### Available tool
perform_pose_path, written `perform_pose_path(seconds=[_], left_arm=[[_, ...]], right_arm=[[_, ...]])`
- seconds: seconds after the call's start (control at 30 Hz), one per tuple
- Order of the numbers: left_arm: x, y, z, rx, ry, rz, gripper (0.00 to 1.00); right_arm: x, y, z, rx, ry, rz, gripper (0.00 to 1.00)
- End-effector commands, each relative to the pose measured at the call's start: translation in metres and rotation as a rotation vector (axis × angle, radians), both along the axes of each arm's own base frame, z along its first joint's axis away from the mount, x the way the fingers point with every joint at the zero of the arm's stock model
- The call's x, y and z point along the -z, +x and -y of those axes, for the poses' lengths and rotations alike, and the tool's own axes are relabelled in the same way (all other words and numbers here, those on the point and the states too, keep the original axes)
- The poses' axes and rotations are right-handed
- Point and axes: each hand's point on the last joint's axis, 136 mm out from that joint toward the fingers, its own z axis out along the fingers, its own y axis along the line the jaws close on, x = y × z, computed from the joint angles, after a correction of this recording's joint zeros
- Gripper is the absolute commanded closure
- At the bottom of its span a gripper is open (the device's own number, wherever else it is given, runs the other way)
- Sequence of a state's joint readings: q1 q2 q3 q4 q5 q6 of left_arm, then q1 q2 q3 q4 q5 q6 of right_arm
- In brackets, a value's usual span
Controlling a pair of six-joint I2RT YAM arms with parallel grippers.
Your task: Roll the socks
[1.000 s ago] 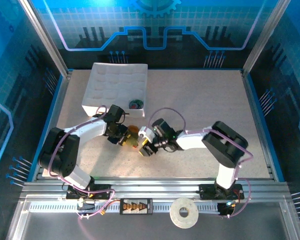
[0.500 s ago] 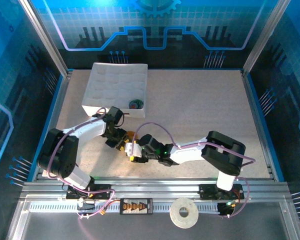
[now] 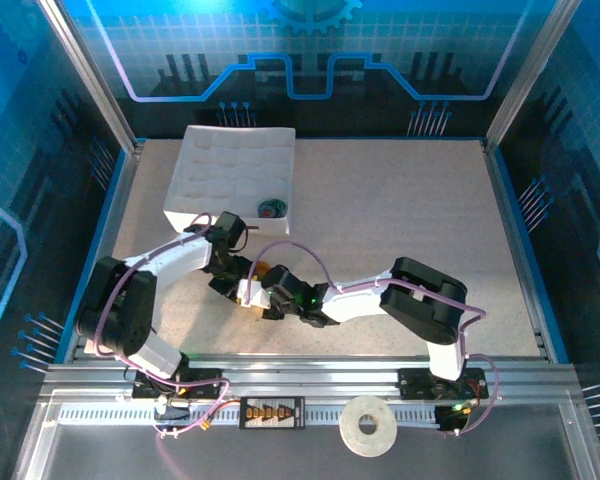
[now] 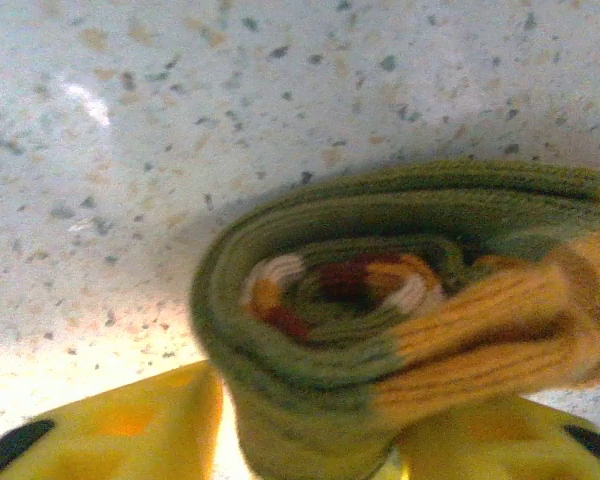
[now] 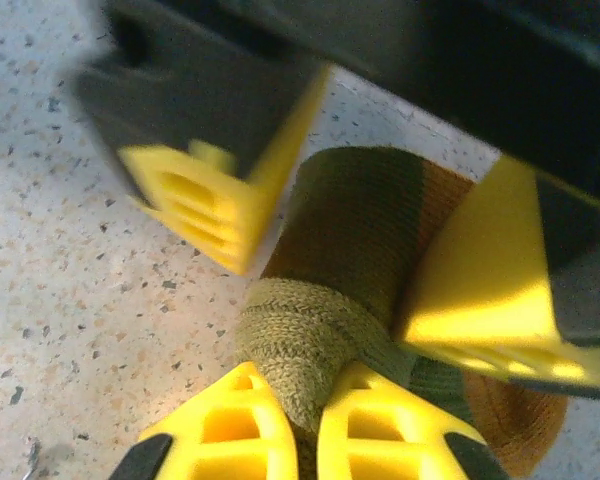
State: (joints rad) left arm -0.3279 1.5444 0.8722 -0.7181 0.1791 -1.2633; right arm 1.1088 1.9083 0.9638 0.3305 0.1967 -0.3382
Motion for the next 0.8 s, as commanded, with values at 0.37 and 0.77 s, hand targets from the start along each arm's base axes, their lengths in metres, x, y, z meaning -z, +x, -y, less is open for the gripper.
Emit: perform_pose_path(seconds=[0.37, 0.77], left_arm=[[-0.052, -0.012, -0.031, -0.108, 0.064, 0.130, 0.27], [-0.042, 0.022, -0.002, -0.075, -0.095, 0.313, 0.29]], right_arm=[[0.080, -0.015, 0.058, 0.161, -0.097, -0.613, 1.00], [0.088, 0.002, 0.068, 0.342, 0.075, -1.060, 1.00]])
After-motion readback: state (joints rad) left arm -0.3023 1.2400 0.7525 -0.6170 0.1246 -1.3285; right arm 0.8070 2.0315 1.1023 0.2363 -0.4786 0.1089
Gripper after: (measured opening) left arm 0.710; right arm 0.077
